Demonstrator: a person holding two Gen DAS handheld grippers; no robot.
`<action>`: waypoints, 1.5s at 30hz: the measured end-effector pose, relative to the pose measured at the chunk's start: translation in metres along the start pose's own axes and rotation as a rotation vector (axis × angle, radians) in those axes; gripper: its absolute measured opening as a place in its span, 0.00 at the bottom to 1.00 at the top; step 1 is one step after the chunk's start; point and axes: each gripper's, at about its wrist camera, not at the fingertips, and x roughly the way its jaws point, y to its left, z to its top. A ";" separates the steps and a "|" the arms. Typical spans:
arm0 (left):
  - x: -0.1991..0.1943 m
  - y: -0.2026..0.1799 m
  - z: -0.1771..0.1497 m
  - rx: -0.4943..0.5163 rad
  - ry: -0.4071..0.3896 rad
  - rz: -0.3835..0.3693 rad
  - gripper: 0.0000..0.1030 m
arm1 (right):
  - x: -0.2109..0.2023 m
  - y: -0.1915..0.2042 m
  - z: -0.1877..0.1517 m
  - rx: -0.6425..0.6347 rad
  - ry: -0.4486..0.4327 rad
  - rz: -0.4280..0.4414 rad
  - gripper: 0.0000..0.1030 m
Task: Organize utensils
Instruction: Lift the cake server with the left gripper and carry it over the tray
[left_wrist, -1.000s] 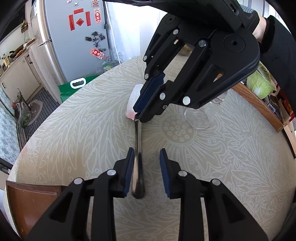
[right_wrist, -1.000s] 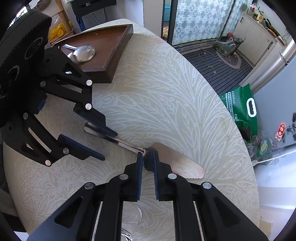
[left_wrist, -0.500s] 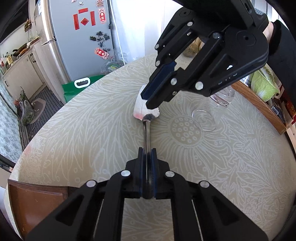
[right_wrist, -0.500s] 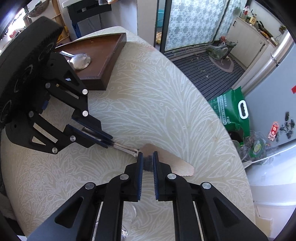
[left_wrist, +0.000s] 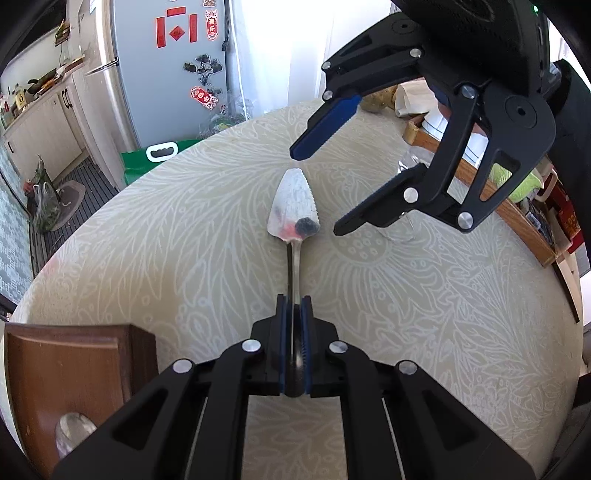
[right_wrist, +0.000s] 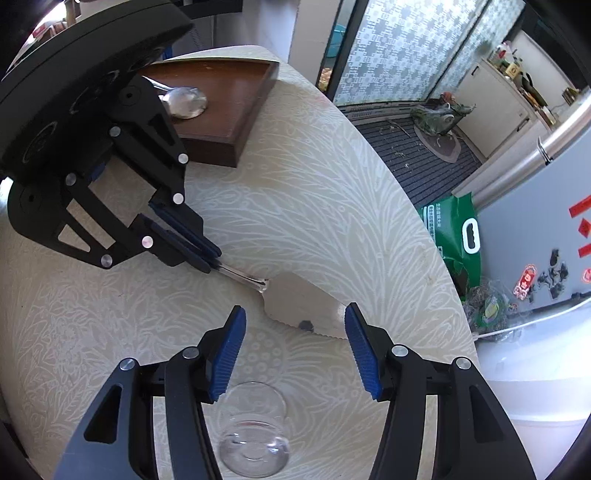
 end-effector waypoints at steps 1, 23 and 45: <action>-0.002 -0.002 -0.003 -0.001 0.001 0.004 0.07 | 0.000 0.003 0.001 -0.010 0.001 -0.002 0.55; -0.019 0.004 -0.014 -0.139 -0.024 -0.154 0.07 | 0.022 0.040 0.011 -0.111 0.037 -0.054 0.31; -0.024 0.014 -0.016 -0.124 -0.031 -0.132 0.01 | 0.014 0.055 0.013 -0.181 0.039 -0.046 0.09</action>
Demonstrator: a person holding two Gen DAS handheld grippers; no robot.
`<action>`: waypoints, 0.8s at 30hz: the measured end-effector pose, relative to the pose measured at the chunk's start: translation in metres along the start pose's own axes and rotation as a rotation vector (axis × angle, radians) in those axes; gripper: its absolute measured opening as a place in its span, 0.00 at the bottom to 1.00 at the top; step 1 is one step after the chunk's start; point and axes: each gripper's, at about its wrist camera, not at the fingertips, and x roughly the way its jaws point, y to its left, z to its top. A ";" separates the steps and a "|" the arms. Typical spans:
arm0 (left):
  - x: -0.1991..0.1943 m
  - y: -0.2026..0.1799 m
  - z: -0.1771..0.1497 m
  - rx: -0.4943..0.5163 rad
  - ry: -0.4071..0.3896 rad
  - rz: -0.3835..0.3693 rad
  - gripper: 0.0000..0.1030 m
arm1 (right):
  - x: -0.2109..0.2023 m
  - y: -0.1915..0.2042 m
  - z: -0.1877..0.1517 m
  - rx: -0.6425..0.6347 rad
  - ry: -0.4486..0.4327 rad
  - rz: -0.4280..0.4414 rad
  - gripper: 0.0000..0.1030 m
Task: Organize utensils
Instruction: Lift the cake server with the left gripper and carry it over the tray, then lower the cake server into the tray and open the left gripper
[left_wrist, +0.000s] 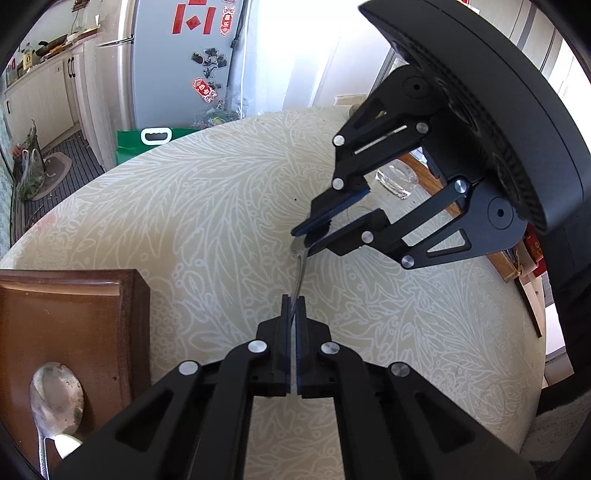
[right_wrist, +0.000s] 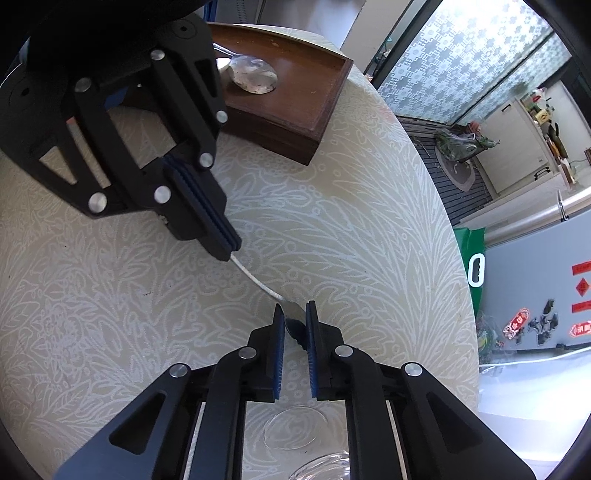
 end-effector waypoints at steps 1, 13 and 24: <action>-0.001 0.000 0.000 0.001 0.001 -0.002 0.01 | -0.001 0.001 0.000 -0.004 -0.001 0.001 0.09; -0.036 -0.001 -0.004 0.016 -0.041 0.018 0.02 | -0.028 0.012 0.024 -0.036 -0.013 -0.039 0.09; -0.120 0.026 -0.049 -0.040 -0.120 0.104 0.02 | -0.055 0.049 0.119 -0.152 -0.063 -0.079 0.09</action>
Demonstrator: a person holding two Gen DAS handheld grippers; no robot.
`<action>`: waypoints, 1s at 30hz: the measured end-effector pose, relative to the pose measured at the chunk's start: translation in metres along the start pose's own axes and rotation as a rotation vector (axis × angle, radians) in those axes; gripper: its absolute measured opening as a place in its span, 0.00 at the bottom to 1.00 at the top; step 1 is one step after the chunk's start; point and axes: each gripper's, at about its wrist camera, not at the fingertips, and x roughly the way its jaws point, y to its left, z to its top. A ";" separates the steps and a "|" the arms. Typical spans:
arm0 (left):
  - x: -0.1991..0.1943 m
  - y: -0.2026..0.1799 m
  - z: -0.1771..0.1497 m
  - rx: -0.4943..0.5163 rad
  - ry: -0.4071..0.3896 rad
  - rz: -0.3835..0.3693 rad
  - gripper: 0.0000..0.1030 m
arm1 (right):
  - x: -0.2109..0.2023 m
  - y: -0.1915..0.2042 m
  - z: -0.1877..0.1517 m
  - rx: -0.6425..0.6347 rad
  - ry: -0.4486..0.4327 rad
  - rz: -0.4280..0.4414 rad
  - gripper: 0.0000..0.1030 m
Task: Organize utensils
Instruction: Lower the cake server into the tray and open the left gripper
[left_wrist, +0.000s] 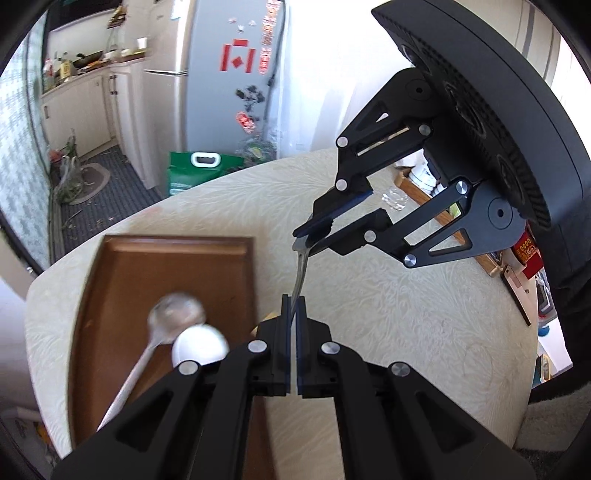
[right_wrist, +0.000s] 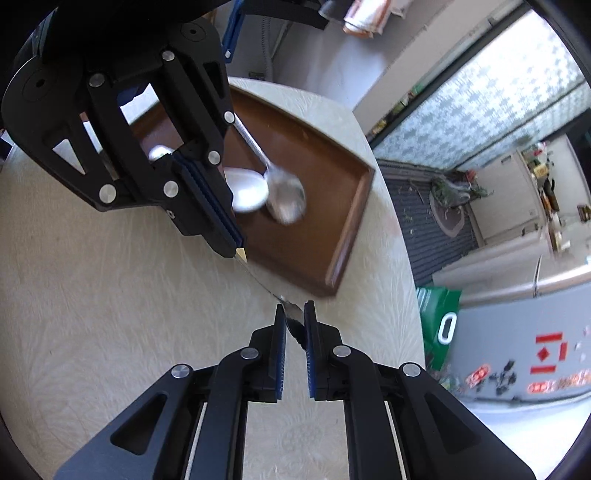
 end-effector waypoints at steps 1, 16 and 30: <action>-0.008 0.007 -0.006 -0.012 -0.004 0.008 0.02 | 0.001 0.000 0.009 -0.011 -0.005 0.001 0.09; -0.045 0.094 -0.086 -0.173 0.003 0.084 0.02 | 0.066 0.032 0.115 -0.145 -0.034 0.024 0.09; -0.044 0.094 -0.096 -0.158 -0.014 0.133 0.49 | 0.061 0.028 0.103 -0.098 -0.059 -0.080 0.61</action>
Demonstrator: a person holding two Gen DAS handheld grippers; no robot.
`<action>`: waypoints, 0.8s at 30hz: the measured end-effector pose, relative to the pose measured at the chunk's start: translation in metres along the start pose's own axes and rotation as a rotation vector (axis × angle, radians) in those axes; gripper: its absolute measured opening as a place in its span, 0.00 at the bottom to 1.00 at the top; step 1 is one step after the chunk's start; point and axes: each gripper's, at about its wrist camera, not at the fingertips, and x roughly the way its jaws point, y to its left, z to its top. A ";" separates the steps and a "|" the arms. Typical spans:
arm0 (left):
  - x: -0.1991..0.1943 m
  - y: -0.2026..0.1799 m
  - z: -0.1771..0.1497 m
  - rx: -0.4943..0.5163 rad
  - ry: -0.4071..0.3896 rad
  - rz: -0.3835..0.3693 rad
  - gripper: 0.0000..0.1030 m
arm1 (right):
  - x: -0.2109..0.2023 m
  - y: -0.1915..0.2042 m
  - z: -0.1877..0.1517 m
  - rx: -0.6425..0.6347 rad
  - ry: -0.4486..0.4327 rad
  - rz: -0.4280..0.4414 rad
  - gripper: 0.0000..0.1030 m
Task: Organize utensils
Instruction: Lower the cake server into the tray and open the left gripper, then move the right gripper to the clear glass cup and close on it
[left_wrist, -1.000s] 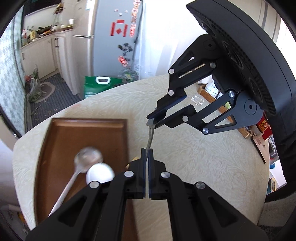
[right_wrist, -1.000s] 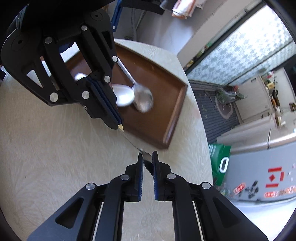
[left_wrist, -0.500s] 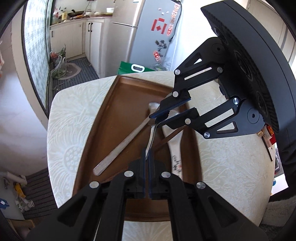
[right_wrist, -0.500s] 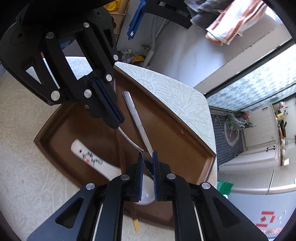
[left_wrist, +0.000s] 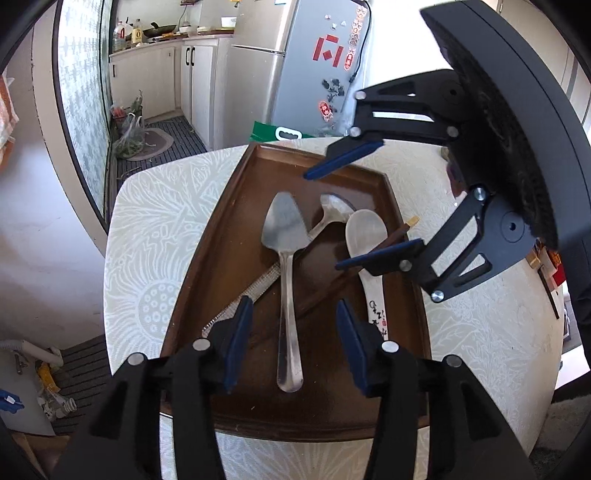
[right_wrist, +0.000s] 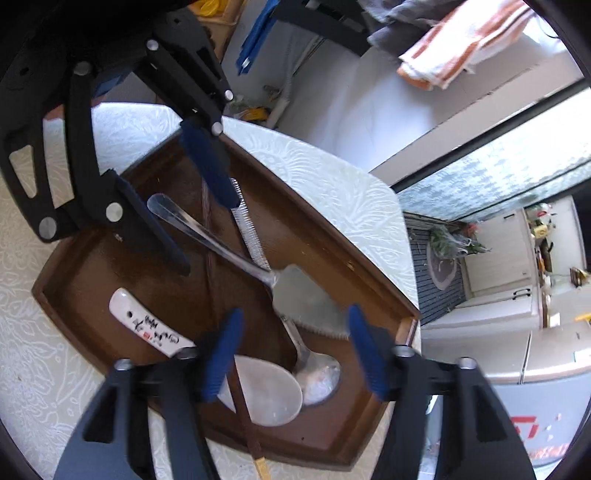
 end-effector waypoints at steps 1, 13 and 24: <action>-0.003 -0.002 0.001 0.003 -0.006 0.003 0.49 | -0.007 -0.002 -0.004 0.017 -0.008 -0.006 0.62; -0.005 -0.083 0.025 0.128 -0.125 -0.068 0.73 | -0.135 -0.022 -0.141 0.412 -0.125 -0.267 0.89; 0.059 -0.199 0.051 0.274 -0.129 -0.183 0.86 | -0.162 -0.014 -0.287 0.954 -0.080 -0.361 0.97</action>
